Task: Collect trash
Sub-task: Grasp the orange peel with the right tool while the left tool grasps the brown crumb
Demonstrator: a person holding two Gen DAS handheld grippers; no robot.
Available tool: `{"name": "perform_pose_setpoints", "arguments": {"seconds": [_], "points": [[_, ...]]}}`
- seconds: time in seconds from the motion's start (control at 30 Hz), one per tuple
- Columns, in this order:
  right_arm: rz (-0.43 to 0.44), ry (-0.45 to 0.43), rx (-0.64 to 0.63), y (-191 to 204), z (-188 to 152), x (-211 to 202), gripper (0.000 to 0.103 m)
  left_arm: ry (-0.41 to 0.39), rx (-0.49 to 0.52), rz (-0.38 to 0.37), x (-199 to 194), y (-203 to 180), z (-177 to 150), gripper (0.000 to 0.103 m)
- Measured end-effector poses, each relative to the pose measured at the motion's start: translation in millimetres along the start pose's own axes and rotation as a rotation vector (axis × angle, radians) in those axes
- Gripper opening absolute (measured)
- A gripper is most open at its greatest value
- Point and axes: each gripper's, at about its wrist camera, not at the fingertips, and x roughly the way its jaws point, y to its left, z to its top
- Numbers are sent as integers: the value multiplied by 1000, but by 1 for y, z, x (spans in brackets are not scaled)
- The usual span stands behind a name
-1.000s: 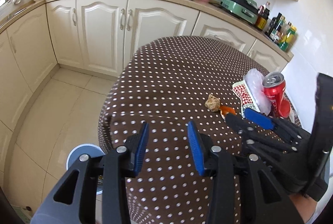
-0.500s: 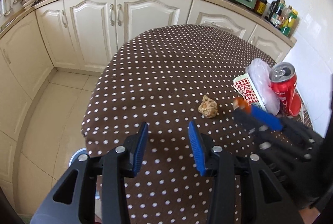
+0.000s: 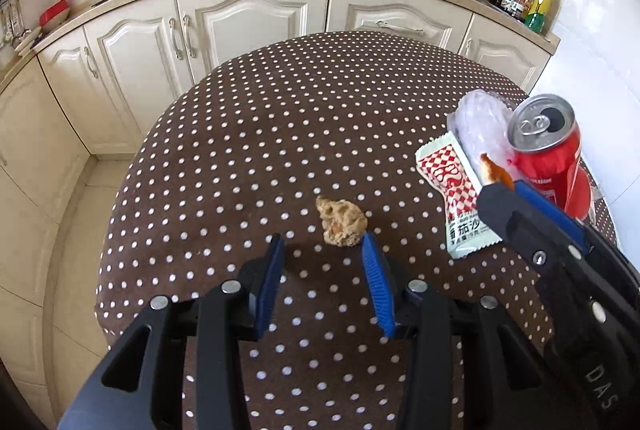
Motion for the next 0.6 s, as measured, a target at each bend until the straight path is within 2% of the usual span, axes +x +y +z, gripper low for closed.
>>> {"name": "perform_pose_setpoints", "arguments": {"seconds": [0.07, 0.27, 0.3, 0.37, 0.4, 0.6], "points": [[10, 0, 14, -2, 0, -1, 32, -4, 13, -16, 1, -3, 1, 40], [15, -10, 33, -8, 1, -3, 32, -16, 35, -3, 6, -9, 6, 40], [17, -8, 40, -9, 1, -3, 32, -21, 33, 0, 7, -10, 6, 39], [16, -6, 42, -10, 1, -3, 32, -34, 29, 18, 8, -10, 6, 27], [16, -3, 39, -9, 1, -3, 32, -38, 25, 18, 8, -9, 6, 25], [8, -6, -11, 4, 0, -3, 32, -89, -38, -15, -11, 10, -1, 24]]}}
